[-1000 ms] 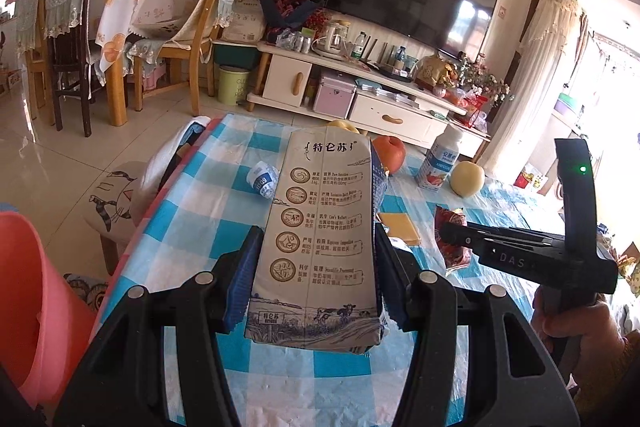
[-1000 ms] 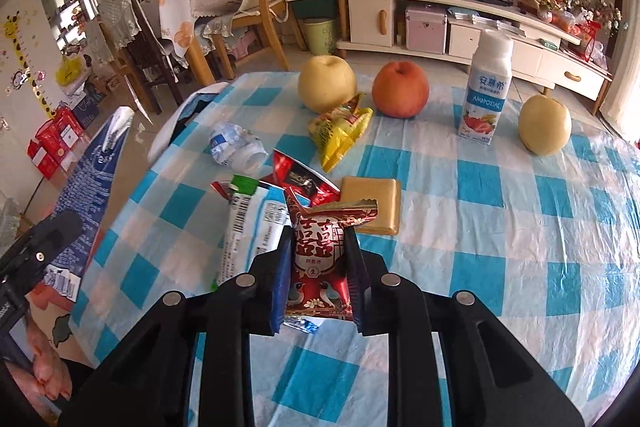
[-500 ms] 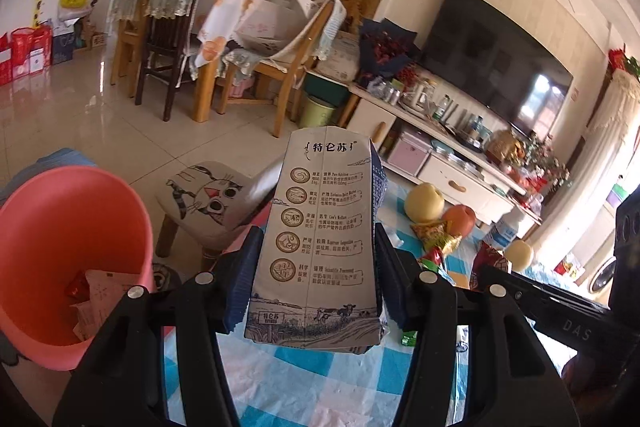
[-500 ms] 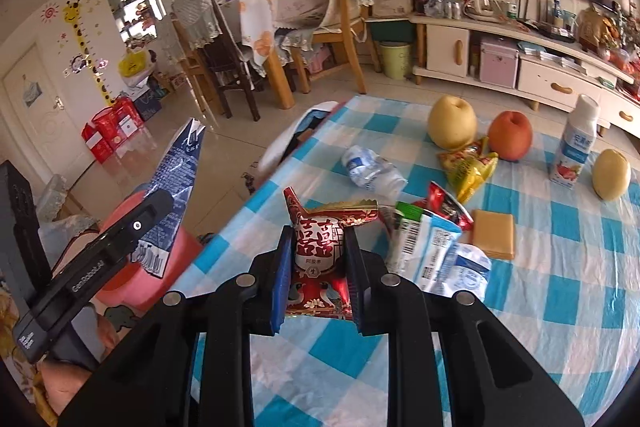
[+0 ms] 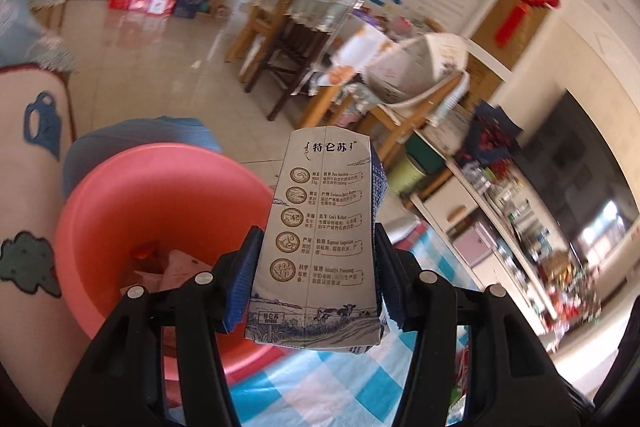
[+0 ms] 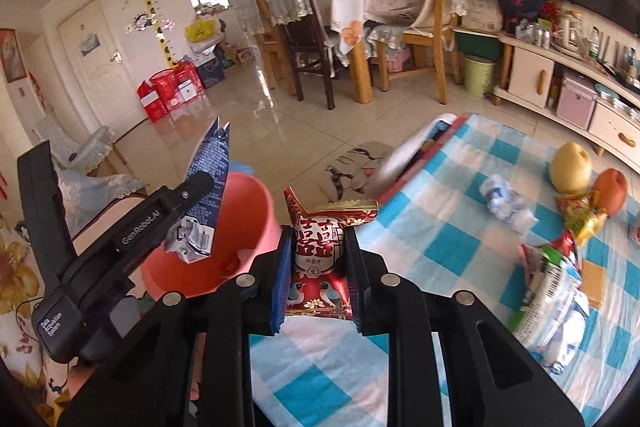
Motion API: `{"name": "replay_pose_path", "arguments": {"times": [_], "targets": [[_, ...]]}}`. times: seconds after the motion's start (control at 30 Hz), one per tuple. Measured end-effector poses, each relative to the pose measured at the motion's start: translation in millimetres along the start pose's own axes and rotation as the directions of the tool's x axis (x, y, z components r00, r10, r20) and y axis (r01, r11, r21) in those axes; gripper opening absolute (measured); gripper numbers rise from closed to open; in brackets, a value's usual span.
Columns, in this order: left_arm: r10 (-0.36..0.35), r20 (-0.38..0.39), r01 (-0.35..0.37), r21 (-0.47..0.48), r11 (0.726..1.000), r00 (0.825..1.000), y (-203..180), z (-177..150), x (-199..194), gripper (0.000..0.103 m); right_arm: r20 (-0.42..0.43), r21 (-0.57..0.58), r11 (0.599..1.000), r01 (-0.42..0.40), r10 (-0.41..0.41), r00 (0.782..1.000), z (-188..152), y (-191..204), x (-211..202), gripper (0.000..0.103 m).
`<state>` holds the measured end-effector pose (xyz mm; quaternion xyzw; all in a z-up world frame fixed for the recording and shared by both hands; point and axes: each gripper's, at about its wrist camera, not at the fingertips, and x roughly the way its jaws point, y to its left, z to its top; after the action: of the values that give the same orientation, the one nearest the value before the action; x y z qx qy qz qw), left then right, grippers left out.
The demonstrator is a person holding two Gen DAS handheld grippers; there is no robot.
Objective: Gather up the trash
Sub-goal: 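Carry the milk carton and red wrapper to the pink bucket and release both, then return both tools from the bucket to the table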
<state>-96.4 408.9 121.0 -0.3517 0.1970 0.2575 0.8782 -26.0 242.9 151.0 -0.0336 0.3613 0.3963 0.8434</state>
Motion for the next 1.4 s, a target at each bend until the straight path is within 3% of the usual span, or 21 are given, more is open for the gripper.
{"name": "replay_pose_path", "arguments": {"times": [0.23, 0.53, 0.73, 0.9, 1.0, 1.17, 1.4], "targets": [[0.074, -0.064, -0.083, -0.159, 0.984, 0.995, 49, 17, 20, 0.055, -0.015, -0.016, 0.996, -0.083, 0.082, 0.996, 22, 39, 49, 0.026], [0.146, -0.07, -0.159, -0.244, 0.957, 0.987, 82, 27, 32, 0.056, -0.075, -0.033, 0.994, -0.102, 0.099, 0.992, 22, 67, 108, 0.029], [0.191, -0.031, -0.193, -0.241, 0.951, 0.981, 81, 26, 27, 0.068, -0.064, 0.045, 0.995, -0.094, 0.096, 0.993, 15, 49, 108, 0.062], [0.222, 0.052, -0.211, -0.163, 0.964, 0.974, 64, 25, 16, 0.077, -0.029, 0.053, 0.998, -0.031, 0.033, 0.999, 11, 34, 82, 0.078], [0.199, 0.092, -0.188, -0.116, 0.975, 0.976, 51, 24, 13, 0.086, -0.015, 0.027, 0.999, 0.025, -0.024, 1.0, 9, 26, 62, 0.081], [0.089, 0.14, -0.089, -0.007, 0.996, 0.986, 23, 18, 9, 0.088, -0.001, 0.011, 0.993, 0.115, -0.115, 0.993, -2, 9, 33, 0.089], [-0.052, 0.145, 0.031, 0.143, 0.989, 0.988, -12, 2, 6, 0.096, 0.018, -0.018, 0.977, 0.214, -0.214, 0.977, -19, -18, 0, 0.089]]}}
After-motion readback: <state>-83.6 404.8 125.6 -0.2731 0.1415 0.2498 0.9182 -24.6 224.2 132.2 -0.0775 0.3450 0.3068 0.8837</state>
